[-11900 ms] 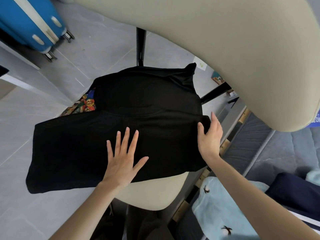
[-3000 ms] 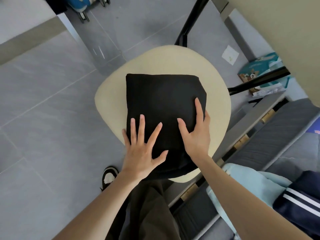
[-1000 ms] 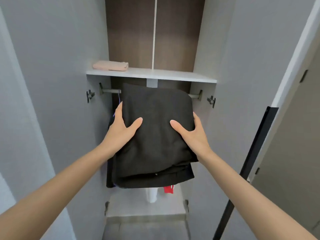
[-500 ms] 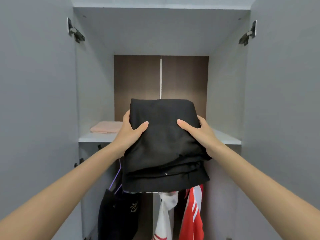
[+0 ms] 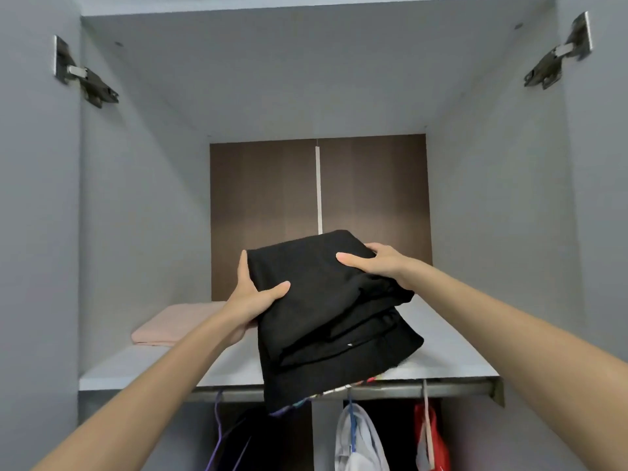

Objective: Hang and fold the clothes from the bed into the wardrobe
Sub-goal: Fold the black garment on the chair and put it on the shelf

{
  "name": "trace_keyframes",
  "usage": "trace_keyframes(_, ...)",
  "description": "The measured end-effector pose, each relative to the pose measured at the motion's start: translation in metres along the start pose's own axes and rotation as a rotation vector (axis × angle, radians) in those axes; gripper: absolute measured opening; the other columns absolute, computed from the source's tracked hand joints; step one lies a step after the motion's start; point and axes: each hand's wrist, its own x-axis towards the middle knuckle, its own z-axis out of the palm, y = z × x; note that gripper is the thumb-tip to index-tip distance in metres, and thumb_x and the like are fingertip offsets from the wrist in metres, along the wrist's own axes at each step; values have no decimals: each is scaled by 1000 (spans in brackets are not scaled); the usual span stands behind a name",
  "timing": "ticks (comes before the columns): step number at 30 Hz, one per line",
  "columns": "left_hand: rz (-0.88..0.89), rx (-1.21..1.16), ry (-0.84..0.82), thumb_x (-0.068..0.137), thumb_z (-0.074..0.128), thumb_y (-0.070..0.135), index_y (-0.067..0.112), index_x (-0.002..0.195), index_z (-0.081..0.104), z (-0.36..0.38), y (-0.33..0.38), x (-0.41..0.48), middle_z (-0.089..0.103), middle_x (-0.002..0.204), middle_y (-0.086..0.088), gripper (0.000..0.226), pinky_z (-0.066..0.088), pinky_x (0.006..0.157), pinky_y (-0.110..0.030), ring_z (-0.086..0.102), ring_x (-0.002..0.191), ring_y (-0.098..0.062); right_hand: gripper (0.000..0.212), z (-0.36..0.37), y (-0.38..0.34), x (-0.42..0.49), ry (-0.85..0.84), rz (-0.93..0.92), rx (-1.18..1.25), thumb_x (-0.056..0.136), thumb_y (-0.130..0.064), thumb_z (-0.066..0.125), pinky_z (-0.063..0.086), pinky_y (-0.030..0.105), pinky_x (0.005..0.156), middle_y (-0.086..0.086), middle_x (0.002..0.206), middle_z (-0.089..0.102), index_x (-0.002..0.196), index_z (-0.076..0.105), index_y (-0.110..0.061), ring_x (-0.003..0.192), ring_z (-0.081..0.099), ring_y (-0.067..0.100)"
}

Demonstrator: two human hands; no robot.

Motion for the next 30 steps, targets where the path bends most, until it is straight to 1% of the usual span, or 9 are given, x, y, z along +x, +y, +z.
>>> trace_keyframes(4,-57,43,-138,76,80,14,52,144,-16,-5,-27,29,41,135,17,123,50,88,-32,52,115,-11,80,11,13,57,-36,75,-149,66,-69,73,47,28,75,-8,119,53,133,52,-30,94,57,16)
trace_keyframes(9,-21,151,-140,74,82,19,38,147,-20,5,-57,49,25,155,7,127,33,109,-28,35,133,-9,78,27,24,112,-88,21,-272,73,-60,74,41,28,95,-4,139,49,138,49,-26,110,50,15)
trace_keyframes(12,-44,236,-99,77,78,38,42,146,-19,19,-73,51,21,155,2,119,29,107,-28,32,135,-14,70,40,29,136,-69,-13,-421,81,-51,71,32,33,112,-3,147,45,141,47,-24,133,43,20)
trace_keyframes(15,-92,478,-121,81,64,58,45,146,-15,26,-82,58,18,157,-10,103,28,110,-35,31,138,-27,56,58,23,138,-78,-60,-761,94,-47,56,24,37,116,-4,149,43,144,42,-25,138,37,22)
trace_keyframes(19,-101,946,-283,87,33,73,43,150,8,5,-67,72,28,156,3,75,28,109,-31,32,141,-24,42,73,1,101,-182,-128,-805,100,-35,45,28,34,114,-2,148,44,140,49,-23,137,39,20)
trace_keyframes(23,148,1429,-85,104,20,40,38,147,28,-9,-48,77,46,146,2,44,38,98,-33,47,129,-25,63,89,-12,45,-350,-82,-910,96,-64,28,26,38,111,0,151,41,143,46,-25,139,35,25)
trace_keyframes(25,176,1579,32,102,32,25,35,147,30,-11,-45,83,53,134,-6,46,40,87,-32,51,120,-28,85,94,-9,24,-434,11,-1019,83,-82,24,9,50,117,4,161,17,152,25,-32,148,8,34)
trace_keyframes(27,92,1686,-17,97,40,16,38,150,21,-14,-45,87,39,138,-11,60,37,92,-33,37,125,-30,100,96,-1,10,-462,82,-1086,74,-88,37,-1,61,114,10,162,-7,154,2,-37,143,-20,44)
trace_keyframes(30,1,1663,-212,91,50,10,41,151,2,-22,-50,92,4,155,-12,83,25,111,-46,8,141,-33,98,97,8,2,-457,64,-1114,80,-74,53,6,64,113,12,161,-11,153,-3,-39,139,-26,48)
